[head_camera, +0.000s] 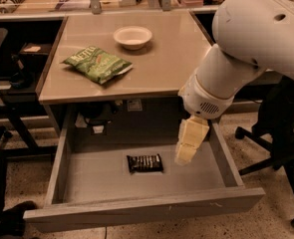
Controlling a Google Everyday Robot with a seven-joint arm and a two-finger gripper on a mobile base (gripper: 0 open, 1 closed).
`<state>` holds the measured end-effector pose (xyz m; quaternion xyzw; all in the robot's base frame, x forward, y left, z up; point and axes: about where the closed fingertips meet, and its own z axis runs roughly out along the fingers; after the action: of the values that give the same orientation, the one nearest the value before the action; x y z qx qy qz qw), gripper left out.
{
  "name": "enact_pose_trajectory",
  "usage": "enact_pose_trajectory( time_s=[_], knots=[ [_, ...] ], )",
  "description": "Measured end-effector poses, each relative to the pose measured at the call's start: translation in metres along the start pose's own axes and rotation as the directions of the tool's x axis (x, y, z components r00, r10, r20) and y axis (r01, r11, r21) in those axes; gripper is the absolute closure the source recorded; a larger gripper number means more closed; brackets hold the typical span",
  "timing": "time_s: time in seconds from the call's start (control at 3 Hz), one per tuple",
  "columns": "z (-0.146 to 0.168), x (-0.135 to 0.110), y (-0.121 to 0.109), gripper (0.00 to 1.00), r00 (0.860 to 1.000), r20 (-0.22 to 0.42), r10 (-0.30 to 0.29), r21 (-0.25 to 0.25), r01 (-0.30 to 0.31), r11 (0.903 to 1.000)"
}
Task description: Pick rxbar chocolate from top drawer and place on counter
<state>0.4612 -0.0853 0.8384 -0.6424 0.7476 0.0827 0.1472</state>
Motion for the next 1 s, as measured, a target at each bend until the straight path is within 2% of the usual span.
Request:
enact_pose_trajectory(
  time_s=[0.33, 0.67, 1.0],
  knots=[
    [0.000, 0.000, 0.000, 0.00, 1.000, 0.000, 0.000, 0.000, 0.000, 1.0000],
    [0.025, -0.005, 0.006, 0.00, 0.998, 0.060, 0.003, -0.027, -0.002, 0.9996],
    [0.087, -0.021, -0.003, 0.00, 0.991, 0.131, 0.029, -0.069, -0.020, 0.9974]
  ],
)
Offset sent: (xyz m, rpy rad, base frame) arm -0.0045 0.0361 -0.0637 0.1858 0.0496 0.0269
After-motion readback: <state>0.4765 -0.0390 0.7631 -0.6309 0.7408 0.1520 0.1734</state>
